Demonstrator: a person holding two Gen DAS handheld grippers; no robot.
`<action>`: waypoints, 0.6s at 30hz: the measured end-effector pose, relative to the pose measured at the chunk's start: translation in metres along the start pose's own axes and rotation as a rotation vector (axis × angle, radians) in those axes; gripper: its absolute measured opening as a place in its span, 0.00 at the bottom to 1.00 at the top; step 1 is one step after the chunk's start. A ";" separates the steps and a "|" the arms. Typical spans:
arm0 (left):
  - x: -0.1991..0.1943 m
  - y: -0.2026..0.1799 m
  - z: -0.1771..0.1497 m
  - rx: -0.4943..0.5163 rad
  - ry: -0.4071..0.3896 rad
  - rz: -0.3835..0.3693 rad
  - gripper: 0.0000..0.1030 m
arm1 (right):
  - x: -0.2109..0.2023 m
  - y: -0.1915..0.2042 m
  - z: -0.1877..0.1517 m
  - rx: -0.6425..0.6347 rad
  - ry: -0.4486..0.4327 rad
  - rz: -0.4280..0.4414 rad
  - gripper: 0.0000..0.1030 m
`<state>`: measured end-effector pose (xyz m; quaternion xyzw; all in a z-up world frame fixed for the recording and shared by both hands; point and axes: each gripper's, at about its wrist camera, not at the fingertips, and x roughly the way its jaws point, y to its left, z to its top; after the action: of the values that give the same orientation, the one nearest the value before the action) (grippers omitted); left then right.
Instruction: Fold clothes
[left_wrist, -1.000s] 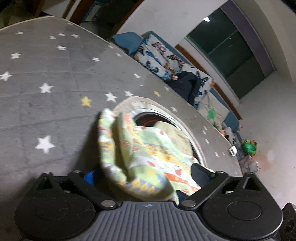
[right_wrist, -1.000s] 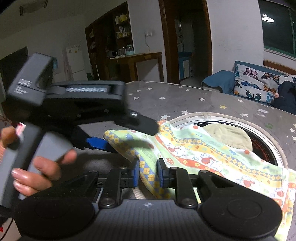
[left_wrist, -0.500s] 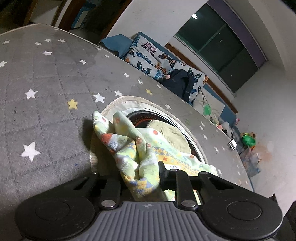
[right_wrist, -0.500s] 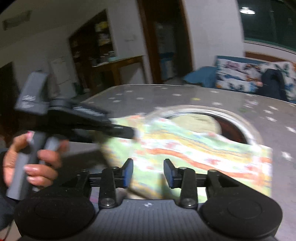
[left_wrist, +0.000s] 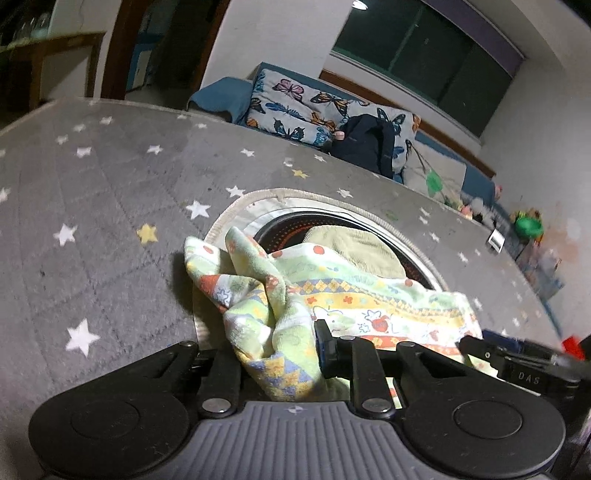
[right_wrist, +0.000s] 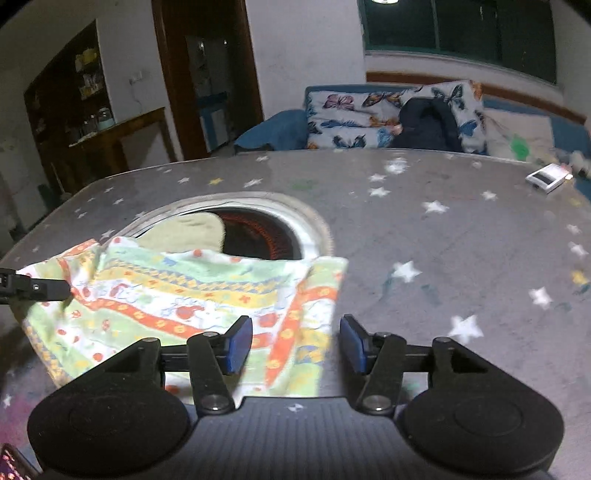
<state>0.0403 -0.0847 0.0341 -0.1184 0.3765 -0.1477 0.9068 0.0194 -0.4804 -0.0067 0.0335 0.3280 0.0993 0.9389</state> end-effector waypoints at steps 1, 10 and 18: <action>0.000 -0.002 0.000 0.015 -0.001 0.007 0.21 | 0.001 0.003 -0.001 -0.010 -0.002 0.008 0.50; -0.008 -0.029 0.010 0.106 -0.021 0.013 0.17 | -0.005 0.032 0.002 -0.076 -0.021 0.051 0.10; -0.007 -0.077 0.024 0.168 -0.040 -0.075 0.16 | -0.047 0.020 0.019 -0.160 -0.096 -0.025 0.09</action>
<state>0.0389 -0.1516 0.0805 -0.0588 0.3401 -0.2100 0.9147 -0.0084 -0.4701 0.0395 -0.0408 0.2740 0.1119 0.9543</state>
